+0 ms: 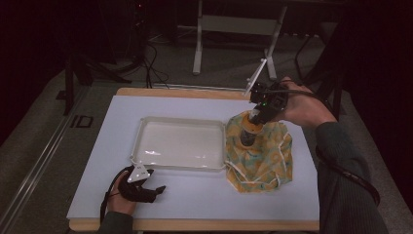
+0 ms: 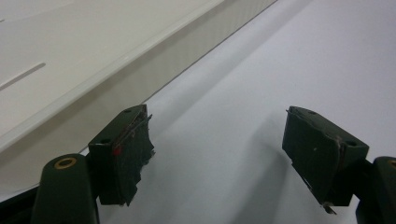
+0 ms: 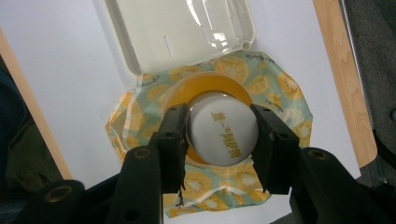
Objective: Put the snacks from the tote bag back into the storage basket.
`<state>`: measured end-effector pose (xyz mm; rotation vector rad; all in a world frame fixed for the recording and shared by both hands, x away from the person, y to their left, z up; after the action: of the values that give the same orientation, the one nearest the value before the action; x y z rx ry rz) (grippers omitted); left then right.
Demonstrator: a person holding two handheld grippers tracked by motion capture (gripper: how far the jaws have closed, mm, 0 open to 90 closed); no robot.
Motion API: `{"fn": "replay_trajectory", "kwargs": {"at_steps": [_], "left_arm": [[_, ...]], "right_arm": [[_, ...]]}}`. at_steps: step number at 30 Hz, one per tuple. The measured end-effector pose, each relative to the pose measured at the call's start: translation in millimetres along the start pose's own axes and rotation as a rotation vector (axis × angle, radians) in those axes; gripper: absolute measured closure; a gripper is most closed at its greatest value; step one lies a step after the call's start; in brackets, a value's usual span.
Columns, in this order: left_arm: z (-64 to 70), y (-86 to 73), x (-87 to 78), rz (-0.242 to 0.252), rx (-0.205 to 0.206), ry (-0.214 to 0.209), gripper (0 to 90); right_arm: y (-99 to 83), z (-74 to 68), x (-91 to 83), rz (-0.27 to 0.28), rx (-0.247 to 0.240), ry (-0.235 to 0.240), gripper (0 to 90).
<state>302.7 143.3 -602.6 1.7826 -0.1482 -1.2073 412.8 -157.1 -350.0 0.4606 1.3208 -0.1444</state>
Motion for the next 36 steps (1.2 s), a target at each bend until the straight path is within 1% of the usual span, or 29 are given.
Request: {"fn": "replay_trajectory", "kwargs": {"at_steps": [2,13,22,27,30,36], "left_arm": [[-0.1,0.0,0.0,0.000,-0.001,0.000,23.5],[0.1,-0.1,0.0,-0.001,0.001,0.000,23.5],[0.1,-0.1,0.1,-0.002,0.001,0.000,23.5],[0.1,-0.1,0.1,-0.002,0.002,0.000,23.5],[0.2,0.0,0.0,-0.001,0.001,-0.001,23.5],[0.2,0.0,0.0,-0.001,0.002,0.000,23.5]], "right_arm": [[0.8,-0.4,-0.6,0.003,-0.005,-0.003,58.8],[2.6,-1.9,-1.5,0.012,0.008,0.000,58.8],[4.8,-5.9,3.6,0.006,-0.001,0.003,58.8],[8.7,-8.7,3.0,0.011,-0.007,0.006,58.8],[13.2,-10.8,3.2,0.015,-0.021,0.006,58.7],[19.1,-14.2,3.4,0.021,-0.023,0.011,58.8]]}}
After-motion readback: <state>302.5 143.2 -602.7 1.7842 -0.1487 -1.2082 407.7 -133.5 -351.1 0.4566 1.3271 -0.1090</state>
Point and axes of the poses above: each handheld gripper's, and its own axes: x roughly forward along the jaws, y roughly out of its top, z roughly to its right, the point moved 9 cm from there along x, roughly forward along the jaws, and after that the axes turned 6 degrees about x, right-handed, at the moved point
